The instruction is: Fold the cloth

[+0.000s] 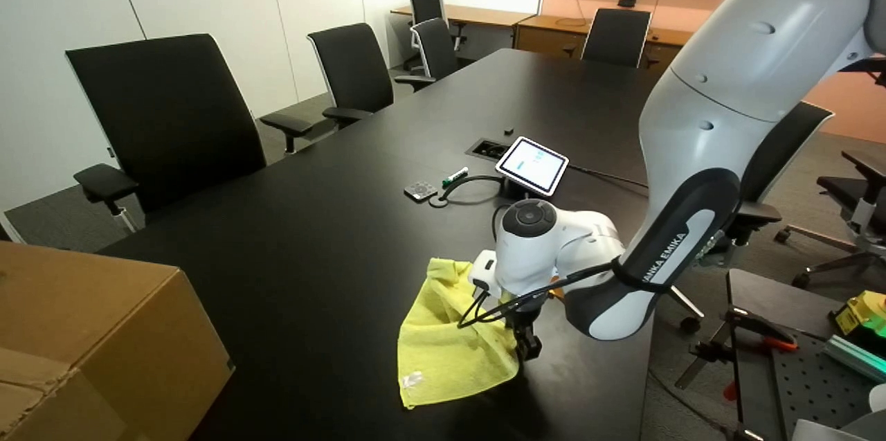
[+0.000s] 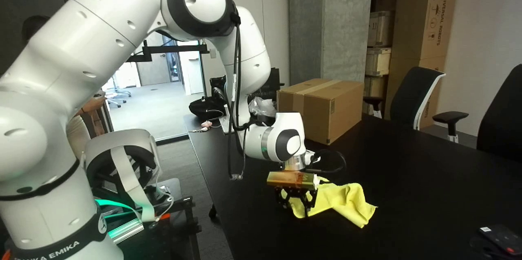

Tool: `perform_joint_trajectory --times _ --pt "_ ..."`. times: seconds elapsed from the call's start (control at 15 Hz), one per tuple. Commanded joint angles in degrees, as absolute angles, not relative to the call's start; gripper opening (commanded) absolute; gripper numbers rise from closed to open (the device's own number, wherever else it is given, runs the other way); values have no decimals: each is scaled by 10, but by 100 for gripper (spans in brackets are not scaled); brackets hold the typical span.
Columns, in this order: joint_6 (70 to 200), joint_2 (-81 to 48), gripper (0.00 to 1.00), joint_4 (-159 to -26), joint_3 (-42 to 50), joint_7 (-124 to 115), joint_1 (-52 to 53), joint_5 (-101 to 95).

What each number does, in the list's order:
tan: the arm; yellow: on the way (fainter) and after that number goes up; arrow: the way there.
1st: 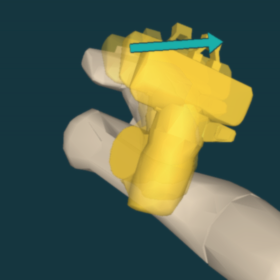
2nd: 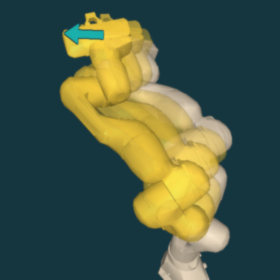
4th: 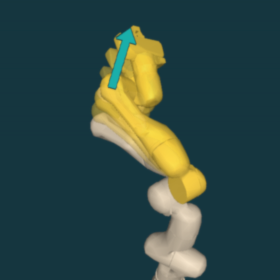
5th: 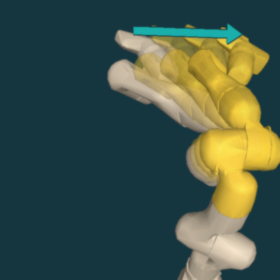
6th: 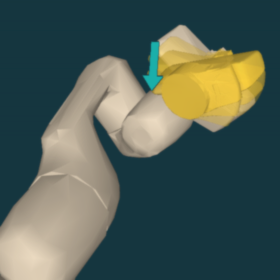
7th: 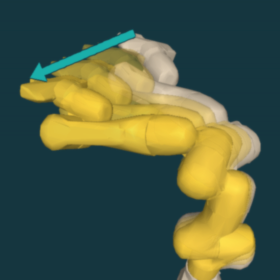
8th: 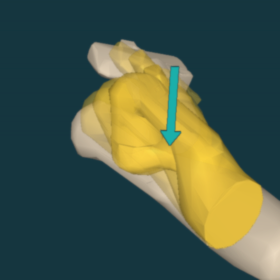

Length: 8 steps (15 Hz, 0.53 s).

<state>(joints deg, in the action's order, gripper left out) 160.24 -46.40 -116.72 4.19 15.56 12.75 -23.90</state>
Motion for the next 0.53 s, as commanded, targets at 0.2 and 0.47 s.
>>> perform_joint_trajectory --times 0.2,0.47 --pt "1554 -435 2 -1169 49 137 138 -254" --pt "1543 -431 0 -1167 48 133 141 -258"
